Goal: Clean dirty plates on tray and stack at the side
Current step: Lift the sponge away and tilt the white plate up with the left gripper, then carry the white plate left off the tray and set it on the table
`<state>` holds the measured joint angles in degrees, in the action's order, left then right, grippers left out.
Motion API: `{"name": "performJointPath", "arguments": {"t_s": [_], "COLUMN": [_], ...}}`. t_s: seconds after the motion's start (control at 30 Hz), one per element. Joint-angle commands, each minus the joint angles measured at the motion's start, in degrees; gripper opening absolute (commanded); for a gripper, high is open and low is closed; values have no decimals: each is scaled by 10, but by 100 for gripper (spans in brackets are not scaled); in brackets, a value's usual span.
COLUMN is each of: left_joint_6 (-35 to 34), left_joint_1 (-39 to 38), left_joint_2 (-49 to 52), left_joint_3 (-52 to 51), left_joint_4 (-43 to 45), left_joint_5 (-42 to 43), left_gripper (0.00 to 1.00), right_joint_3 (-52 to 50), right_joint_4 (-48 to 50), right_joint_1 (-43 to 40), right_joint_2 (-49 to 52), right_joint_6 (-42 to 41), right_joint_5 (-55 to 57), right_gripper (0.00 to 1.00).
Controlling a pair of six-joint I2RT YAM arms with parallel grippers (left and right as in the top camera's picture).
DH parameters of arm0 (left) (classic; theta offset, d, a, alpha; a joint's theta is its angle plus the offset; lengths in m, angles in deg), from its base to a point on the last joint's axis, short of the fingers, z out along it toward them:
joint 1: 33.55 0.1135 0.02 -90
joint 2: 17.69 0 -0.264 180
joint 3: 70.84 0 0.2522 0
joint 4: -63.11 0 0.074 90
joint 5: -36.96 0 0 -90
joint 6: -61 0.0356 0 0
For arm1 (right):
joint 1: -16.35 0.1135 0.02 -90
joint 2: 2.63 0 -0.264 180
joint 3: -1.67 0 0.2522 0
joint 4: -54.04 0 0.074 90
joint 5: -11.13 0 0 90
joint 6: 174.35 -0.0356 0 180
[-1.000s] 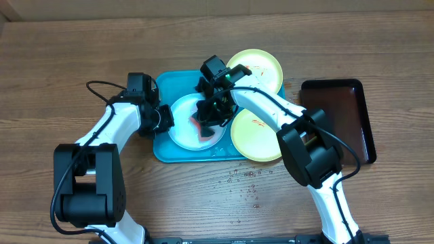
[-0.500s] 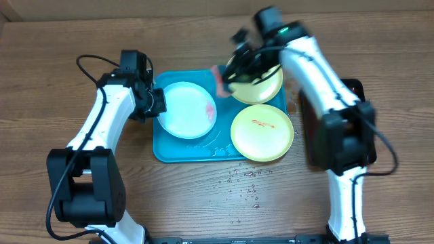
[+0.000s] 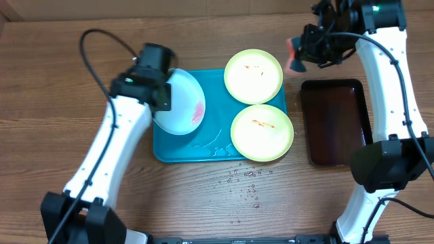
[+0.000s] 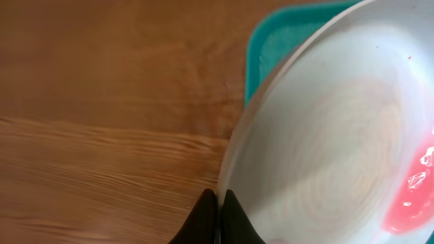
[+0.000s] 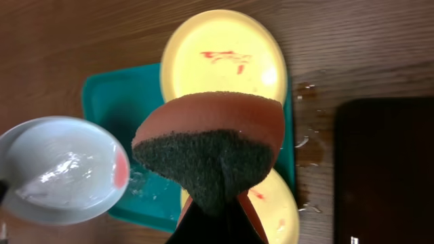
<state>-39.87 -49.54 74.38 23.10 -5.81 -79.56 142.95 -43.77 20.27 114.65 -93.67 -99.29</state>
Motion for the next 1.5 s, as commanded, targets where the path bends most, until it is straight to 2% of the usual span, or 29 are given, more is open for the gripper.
{"name": "performJointPath", "arguments": {"t_s": [0.0, 0.23, 0.43, 0.67, 0.8, 0.97, 1.13, 1.2, 1.27, 1.4, 1.43, 1.47], "left_joint_6": [6, 6, 6, 19, 19, 19, 17, -6, -30, -30, -30, -30], "left_joint_1": [-73, -193, -238, -240, -239, -238, -214, -188, -148, -53, -23, 36], "left_joint_2": [-10, -10, -10, -10, -10, -10, -10, -10, -10, -10, -10, -10], "left_joint_3": [13, 13, 13, 13, 13, 13, 12, 12, 12, 12, 12, 12], "left_joint_4": [-1, 35, 93, 102, 103, 99, 82, 73, 67, 62, 60, 54], "left_joint_5": [-231, -457, -612, -624, -600, -498, -219, -133, -64, 90, 135, 219], "left_gripper": [4, 4, 4, 4, 4, 4, 4, 4, 4, 4, 4, 4], "right_joint_3": [8, 8, 8, 8, 8, 8, 8, 8, 8, 8, 8, 8], "right_joint_4": [-2, -3, -8, -15, -16, -17, -21, -24, -27, -27, -27, -27], "right_joint_1": [-8, -10, -10, -10, -10, -10, -10, -10, -10, -9, -9, -9], "right_joint_2": [-5, -5, -5, -5, -5, -5, -5, -5, -5, -5, -5, -5], "right_joint_6": [9, 9, 9, 9, 9, 9, 9, 9, 17, 21, 21, 22], "right_joint_5": [16, 27, 29, 29, 29, 29, 39, 42, 41, 41, 41, 41], "right_gripper": [4, 4, 4, 4, 4, 4, 4, 4, 4, 4, 4, 4]}}
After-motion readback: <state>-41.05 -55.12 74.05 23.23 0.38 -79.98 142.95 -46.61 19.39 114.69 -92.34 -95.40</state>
